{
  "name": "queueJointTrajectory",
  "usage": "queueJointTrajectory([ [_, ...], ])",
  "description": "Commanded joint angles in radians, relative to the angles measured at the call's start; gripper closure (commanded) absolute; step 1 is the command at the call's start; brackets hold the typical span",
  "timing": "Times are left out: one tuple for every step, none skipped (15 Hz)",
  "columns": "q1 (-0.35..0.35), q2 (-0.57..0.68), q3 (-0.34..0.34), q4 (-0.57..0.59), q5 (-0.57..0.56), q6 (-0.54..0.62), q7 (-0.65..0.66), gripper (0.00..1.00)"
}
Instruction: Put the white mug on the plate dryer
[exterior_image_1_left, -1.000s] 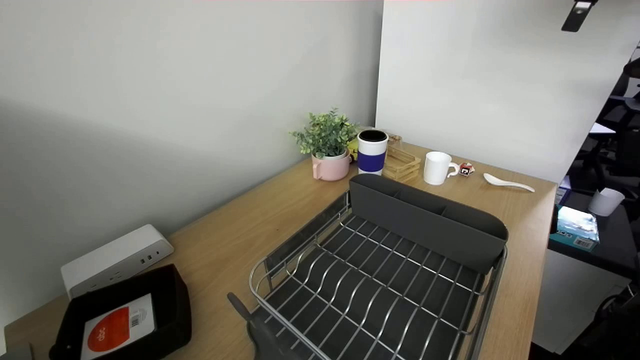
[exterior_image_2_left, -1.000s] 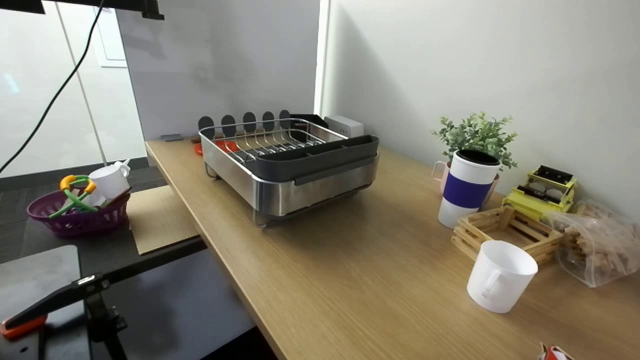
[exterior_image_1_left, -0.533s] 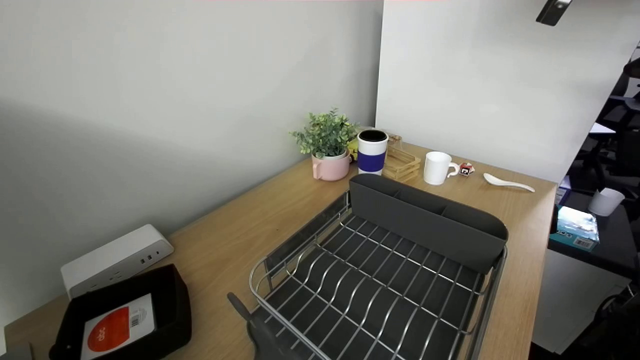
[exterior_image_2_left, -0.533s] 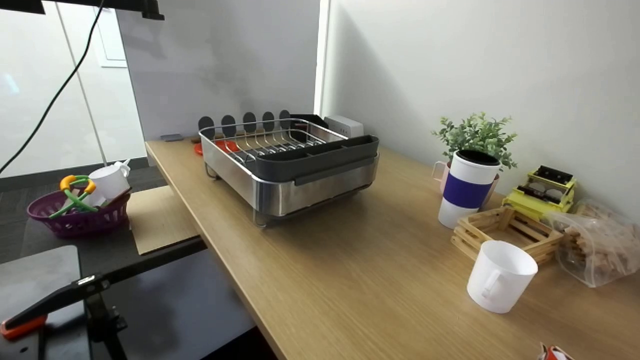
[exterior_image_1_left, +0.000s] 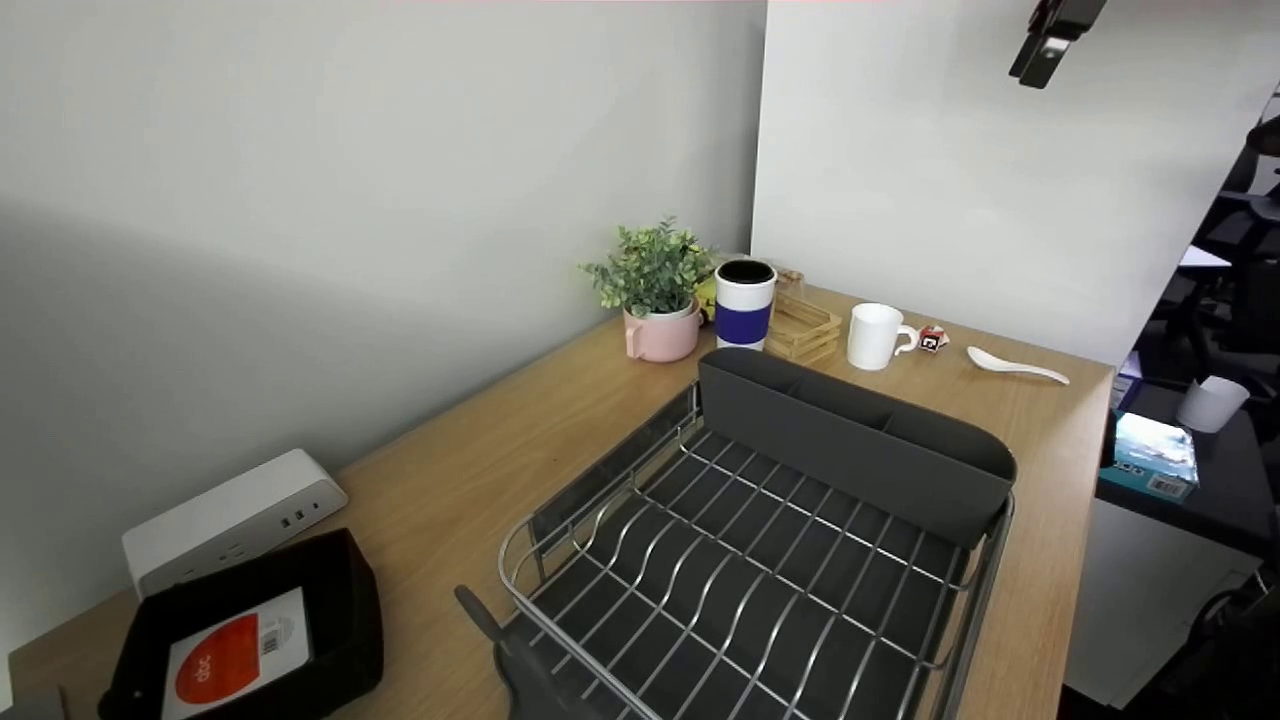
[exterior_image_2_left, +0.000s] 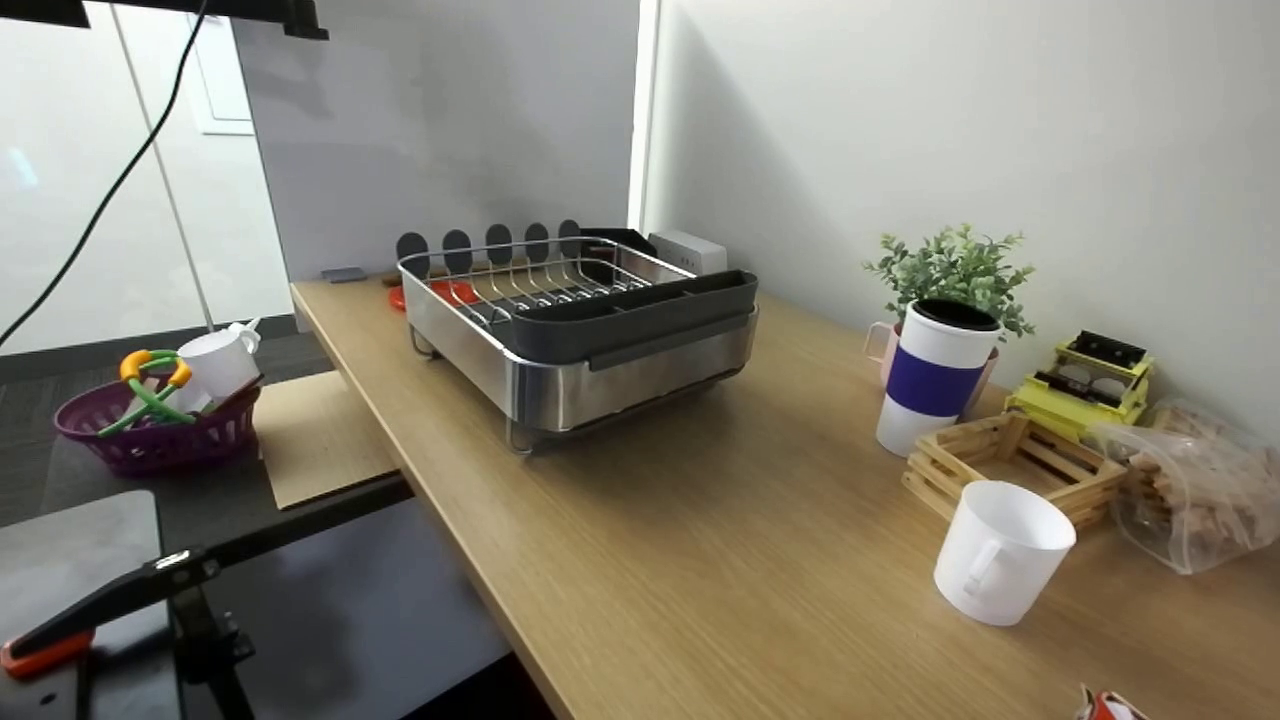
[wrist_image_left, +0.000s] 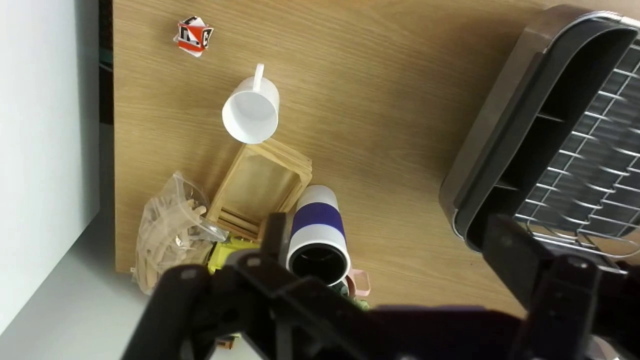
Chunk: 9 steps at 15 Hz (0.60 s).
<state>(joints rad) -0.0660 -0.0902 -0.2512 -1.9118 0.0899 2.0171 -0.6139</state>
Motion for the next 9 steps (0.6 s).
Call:
queueJointTrajectory([
  [-0.031,0.069,0.019,0.073,0.013,-0.009,-0.033,0.0],
  [-0.031,0.035,0.028,0.03,0.002,-0.003,-0.005,0.0],
  [-0.034,0.047,0.029,0.042,0.002,-0.003,-0.005,0.0],
  [-0.035,0.053,0.03,0.048,0.002,-0.003,-0.005,0.0],
  [-0.036,0.055,0.03,0.051,0.002,-0.003,-0.005,0.0],
  [-0.036,0.055,0.031,0.053,0.002,-0.003,-0.005,0.0],
  [-0.036,0.055,0.031,0.054,0.002,-0.003,-0.005,0.0],
  [-0.036,0.055,0.031,0.055,0.002,-0.003,-0.005,0.0],
  [-0.037,0.06,0.031,0.052,0.004,0.02,-0.031,0.0],
])
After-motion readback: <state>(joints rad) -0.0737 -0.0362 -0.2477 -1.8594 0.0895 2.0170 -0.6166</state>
